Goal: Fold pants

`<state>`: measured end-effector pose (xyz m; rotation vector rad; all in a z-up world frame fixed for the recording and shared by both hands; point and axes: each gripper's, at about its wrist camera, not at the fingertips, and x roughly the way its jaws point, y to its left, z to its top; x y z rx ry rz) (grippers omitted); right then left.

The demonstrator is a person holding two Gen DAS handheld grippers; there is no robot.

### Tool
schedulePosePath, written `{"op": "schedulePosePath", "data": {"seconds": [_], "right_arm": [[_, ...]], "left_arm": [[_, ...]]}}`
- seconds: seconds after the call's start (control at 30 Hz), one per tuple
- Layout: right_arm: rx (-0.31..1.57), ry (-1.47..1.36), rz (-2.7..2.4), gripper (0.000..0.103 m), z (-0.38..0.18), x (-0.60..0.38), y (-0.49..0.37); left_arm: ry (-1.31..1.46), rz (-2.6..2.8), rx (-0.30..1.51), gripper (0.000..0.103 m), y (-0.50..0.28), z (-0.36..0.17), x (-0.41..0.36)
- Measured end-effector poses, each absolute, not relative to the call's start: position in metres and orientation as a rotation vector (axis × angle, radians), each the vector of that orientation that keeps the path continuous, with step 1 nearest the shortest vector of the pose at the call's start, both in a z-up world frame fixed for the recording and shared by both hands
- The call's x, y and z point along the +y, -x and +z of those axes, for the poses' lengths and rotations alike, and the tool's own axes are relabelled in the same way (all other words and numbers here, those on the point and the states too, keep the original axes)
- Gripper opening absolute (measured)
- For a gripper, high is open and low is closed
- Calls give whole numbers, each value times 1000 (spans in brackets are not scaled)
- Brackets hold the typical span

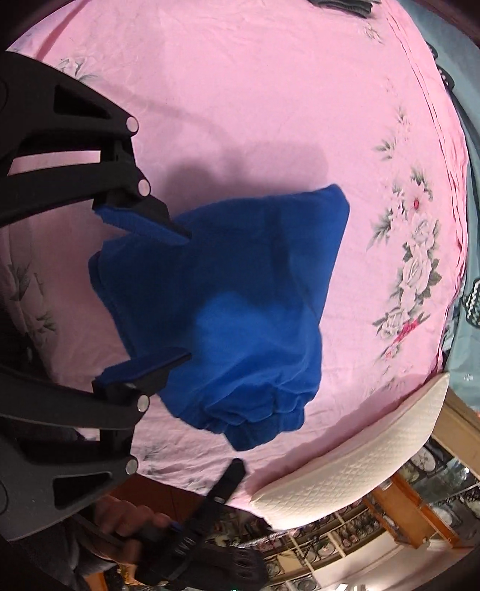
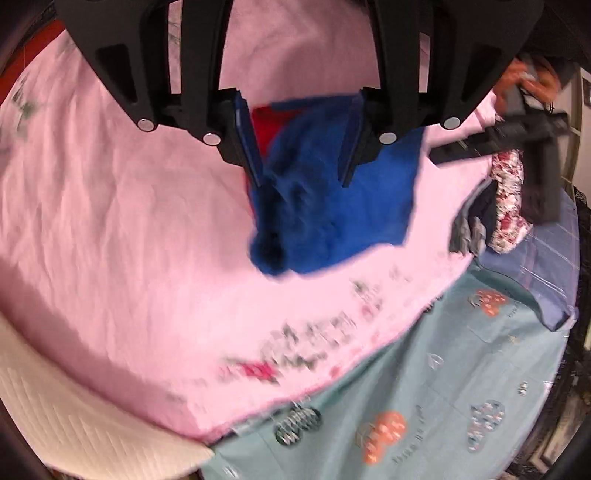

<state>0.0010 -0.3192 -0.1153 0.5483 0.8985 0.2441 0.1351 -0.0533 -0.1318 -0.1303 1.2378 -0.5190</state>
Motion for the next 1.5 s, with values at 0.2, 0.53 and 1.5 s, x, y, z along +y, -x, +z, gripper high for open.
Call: {"op": "schedulePosePath", "data": {"seconds": [0.2,0.53,1.5], "right_arm": [[960,-500,286,43,-142,-294,-38],[1032,-653,165,26,-183,-339,-45],[1103,-163,662,30,-126,-141,-12]], "left_arm": [[72,-573,1331,58,-129,-165,-62],[-11,-580,1330,61,-118,-181,-64],[186,-451,1143,57,-232,-139,16]]}}
